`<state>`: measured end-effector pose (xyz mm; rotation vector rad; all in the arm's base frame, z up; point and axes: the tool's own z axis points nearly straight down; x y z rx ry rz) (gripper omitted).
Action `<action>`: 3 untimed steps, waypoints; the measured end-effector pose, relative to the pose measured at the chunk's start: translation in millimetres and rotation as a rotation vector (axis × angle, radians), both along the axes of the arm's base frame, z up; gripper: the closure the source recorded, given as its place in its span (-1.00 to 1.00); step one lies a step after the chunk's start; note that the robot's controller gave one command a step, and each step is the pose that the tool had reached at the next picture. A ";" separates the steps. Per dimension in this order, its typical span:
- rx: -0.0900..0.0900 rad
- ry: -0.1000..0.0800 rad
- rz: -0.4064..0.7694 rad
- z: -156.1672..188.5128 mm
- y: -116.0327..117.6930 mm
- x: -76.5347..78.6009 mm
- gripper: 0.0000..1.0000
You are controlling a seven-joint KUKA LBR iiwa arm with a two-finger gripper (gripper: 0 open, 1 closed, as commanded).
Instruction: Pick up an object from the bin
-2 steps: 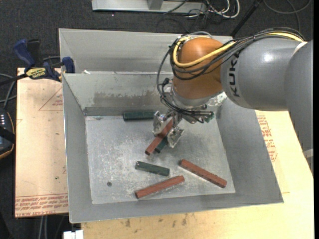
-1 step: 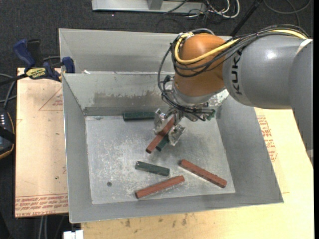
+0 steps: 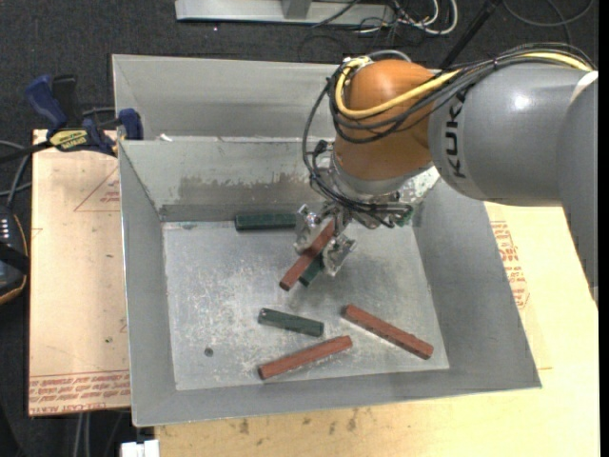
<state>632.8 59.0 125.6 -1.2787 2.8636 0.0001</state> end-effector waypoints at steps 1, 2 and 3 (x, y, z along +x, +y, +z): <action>0.000 0.000 -0.001 4.7 0.2 0.2 1.00; 0.000 0.003 -0.001 10.0 0.4 -0.3 1.00; -0.001 0.005 -0.002 18.7 0.6 -0.7 1.00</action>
Offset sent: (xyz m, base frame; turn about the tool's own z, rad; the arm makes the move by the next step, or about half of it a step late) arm 0.0000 0.0000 0.0268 0.0000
